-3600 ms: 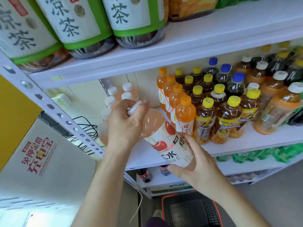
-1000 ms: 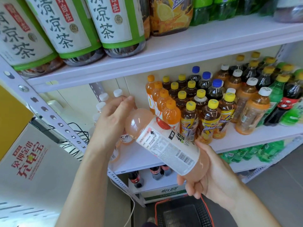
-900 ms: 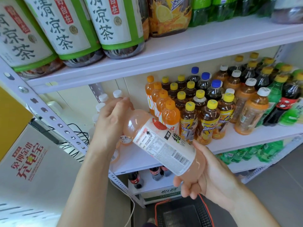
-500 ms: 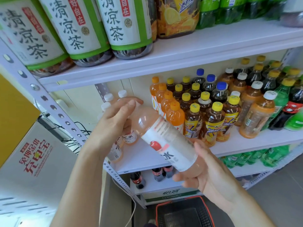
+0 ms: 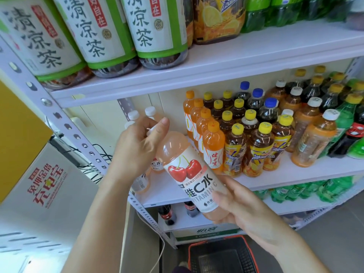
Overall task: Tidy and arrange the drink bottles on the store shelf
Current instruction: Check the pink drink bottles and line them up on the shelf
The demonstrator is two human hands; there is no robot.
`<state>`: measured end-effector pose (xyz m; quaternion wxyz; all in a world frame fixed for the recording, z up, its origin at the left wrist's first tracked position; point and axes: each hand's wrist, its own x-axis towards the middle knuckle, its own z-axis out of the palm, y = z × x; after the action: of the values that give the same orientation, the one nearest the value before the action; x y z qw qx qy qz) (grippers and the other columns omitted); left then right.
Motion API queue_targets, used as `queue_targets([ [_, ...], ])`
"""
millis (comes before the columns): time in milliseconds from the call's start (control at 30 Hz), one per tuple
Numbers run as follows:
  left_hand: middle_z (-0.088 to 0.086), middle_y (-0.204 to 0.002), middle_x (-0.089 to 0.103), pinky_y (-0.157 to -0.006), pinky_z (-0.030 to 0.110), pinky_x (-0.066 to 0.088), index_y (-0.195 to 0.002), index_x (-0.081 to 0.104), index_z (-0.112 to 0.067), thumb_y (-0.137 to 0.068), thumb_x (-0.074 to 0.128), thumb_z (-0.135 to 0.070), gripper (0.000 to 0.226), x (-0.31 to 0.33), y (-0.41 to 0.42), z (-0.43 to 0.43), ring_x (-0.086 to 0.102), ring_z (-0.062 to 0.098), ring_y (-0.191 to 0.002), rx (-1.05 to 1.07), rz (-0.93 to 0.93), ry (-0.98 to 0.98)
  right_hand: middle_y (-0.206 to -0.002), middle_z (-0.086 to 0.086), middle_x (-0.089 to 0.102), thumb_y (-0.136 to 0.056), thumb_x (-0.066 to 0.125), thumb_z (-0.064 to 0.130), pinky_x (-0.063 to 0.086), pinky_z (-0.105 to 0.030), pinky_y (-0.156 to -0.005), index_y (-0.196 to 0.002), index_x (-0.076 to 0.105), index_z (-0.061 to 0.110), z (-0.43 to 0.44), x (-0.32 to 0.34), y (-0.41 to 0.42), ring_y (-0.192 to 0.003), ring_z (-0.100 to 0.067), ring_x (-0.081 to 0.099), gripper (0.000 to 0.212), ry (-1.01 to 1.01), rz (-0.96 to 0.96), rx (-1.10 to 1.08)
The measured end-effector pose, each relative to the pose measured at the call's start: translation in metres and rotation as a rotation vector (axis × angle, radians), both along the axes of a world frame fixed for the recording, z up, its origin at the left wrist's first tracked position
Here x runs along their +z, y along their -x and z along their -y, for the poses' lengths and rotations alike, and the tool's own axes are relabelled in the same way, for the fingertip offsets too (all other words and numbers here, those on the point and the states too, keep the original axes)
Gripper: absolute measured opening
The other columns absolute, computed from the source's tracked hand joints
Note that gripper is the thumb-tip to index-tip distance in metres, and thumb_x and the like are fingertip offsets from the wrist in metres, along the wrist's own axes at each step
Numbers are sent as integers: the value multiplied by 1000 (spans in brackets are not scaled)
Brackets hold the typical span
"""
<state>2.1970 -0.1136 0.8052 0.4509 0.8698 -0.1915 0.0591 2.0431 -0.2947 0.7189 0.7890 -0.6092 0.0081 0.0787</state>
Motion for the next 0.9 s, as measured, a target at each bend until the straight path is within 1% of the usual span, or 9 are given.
queue_targets([
  [67, -10, -49, 50, -57, 32, 36, -74, 61, -22, -79, 46, -72, 52, -2, -2, 0, 49, 17, -55, 73, 13, -33, -122, -3, 69, -81, 70, 47, 55, -39, -81, -123, 60, 36, -3, -4, -2, -107, -32, 66, 44, -12, 4, -30],
  [267, -5, -58, 48, -58, 34, 37, -66, 59, -29, -83, 49, -66, 42, 3, -7, -12, 46, 18, -57, 14, -30, -68, -117, -11, 69, -78, 69, 60, 53, -27, -64, -121, 64, 34, -11, -5, -5, -94, -31, 68, 50, -95, -25, -20],
  [367, 7, -70, 60, -63, 46, 47, -84, 68, -28, -79, 52, -72, 48, 5, -8, -21, 54, 24, -65, -148, -151, -32, -115, -14, 70, -83, 64, 55, 54, -28, -63, -119, 65, 32, -14, -10, -8, -92, -32, 68, 43, -128, -30, 4],
  [467, 0, -67, 50, -61, 37, 42, -95, 67, -27, -79, 51, -72, 50, 4, -10, -32, 45, 13, -62, -243, -162, -53, -116, -11, 70, -83, 60, 50, 55, -29, -65, -116, 67, 35, -17, -16, -12, -97, -34, 68, 37, -121, -32, 10],
  [533, 8, -69, 46, -61, 35, 40, -96, 66, -28, -83, 50, -69, 46, 0, -11, -39, 43, 14, -63, -240, -119, -69, -120, -4, 69, -84, 60, 51, 56, -31, -71, -119, 63, 39, -20, -19, -16, -102, -29, 68, 37, -81, -37, 14],
  [600, 10, -70, 52, -61, 36, 43, -97, 64, -28, -87, 48, -65, 41, -5, -10, -46, 46, 15, -63, -207, -47, -110, -122, 6, 68, -87, 57, 54, 57, -32, -78, -121, 59, 45, -23, -24, -22, -105, -19, 68, 35, 1, -37, 31],
  [700, -9, -66, 58, -59, 32, 44, -96, 58, -33, -91, 42, -65, 36, -13, -7, -55, 50, 10, -58, -141, 63, -229, -123, 20, 65, -90, 50, 57, 56, -34, -89, -120, 52, 53, -29, -29, -34, -113, -4, 62, 31, 248, -29, 30],
  [800, -14, -64, 59, -54, 23, 38, -106, 52, -35, -93, 38, -64, 34, -19, -5, -54, 55, 5, -62, -94, 185, -421, -133, 18, 55, -97, 50, 45, 47, -33, -101, -132, 45, 44, -31, -34, -47, -121, 0, 51, 35, 623, -25, -50],
  [900, -1, -84, 64, -63, 36, 44, -120, 51, -22, -95, 42, -55, 42, -27, -9, -49, 60, 24, -74, -79, 286, -589, -135, 13, 50, -96, 56, 28, 42, -28, -103, -137, 47, 32, -22, -27, -57, -123, -3, 45, 42, 893, 112, -229],
])
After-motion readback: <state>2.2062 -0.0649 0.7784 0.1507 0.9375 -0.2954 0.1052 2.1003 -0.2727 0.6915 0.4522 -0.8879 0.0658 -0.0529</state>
